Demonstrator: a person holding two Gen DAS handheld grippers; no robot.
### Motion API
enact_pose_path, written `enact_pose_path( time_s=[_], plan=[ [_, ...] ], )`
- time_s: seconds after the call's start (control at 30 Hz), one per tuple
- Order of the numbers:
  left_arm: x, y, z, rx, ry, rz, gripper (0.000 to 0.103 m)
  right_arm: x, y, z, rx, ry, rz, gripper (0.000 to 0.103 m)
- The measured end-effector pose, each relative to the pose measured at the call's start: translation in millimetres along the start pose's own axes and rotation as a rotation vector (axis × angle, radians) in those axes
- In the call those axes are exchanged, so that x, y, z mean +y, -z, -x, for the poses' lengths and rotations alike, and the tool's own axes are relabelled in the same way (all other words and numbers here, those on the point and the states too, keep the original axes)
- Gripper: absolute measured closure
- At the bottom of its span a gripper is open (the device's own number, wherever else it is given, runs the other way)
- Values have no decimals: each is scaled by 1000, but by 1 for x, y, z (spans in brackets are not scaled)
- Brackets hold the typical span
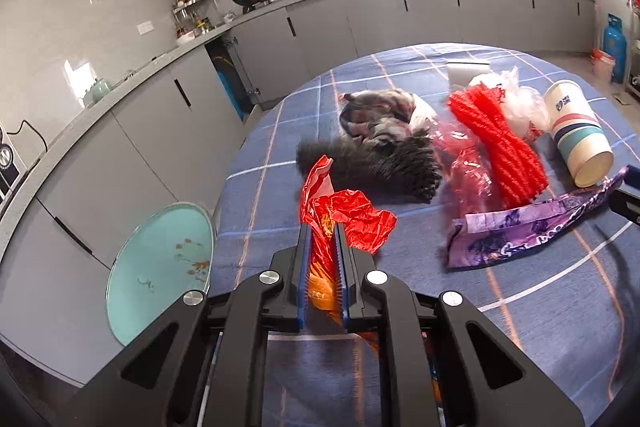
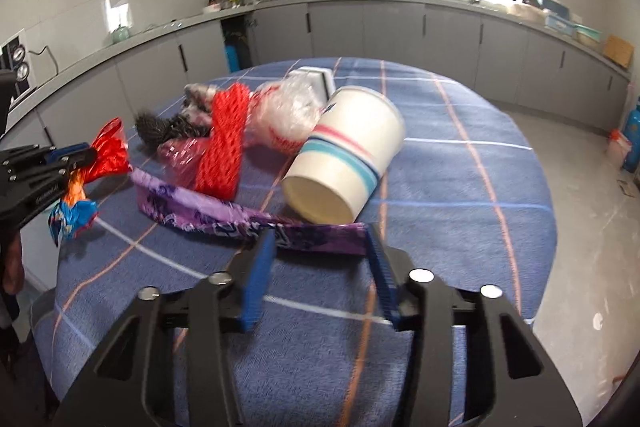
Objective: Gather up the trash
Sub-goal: 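Grasp the purple wrapper with the right gripper and lift it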
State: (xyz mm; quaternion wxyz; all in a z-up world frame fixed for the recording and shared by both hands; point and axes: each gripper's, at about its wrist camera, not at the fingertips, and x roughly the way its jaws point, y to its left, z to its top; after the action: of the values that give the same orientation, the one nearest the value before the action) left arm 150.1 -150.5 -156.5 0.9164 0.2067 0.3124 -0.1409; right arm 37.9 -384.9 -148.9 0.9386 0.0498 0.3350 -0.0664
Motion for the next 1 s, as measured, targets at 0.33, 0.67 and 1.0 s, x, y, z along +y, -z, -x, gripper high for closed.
enact_pose_path(
  time_s=[0.33, 0.67, 1.0],
  plan=[
    [17, -3, 4, -8, -17, 13, 91, 19, 4, 15, 38, -102, 79, 89],
    [27, 12, 18, 21, -69, 12, 91, 40, -5, 8, 10, -133, 193, 56],
    [37, 14, 18, 33, -83, 42, 91, 64, 0, -11, 105, -189, 282, 95]
  ],
)
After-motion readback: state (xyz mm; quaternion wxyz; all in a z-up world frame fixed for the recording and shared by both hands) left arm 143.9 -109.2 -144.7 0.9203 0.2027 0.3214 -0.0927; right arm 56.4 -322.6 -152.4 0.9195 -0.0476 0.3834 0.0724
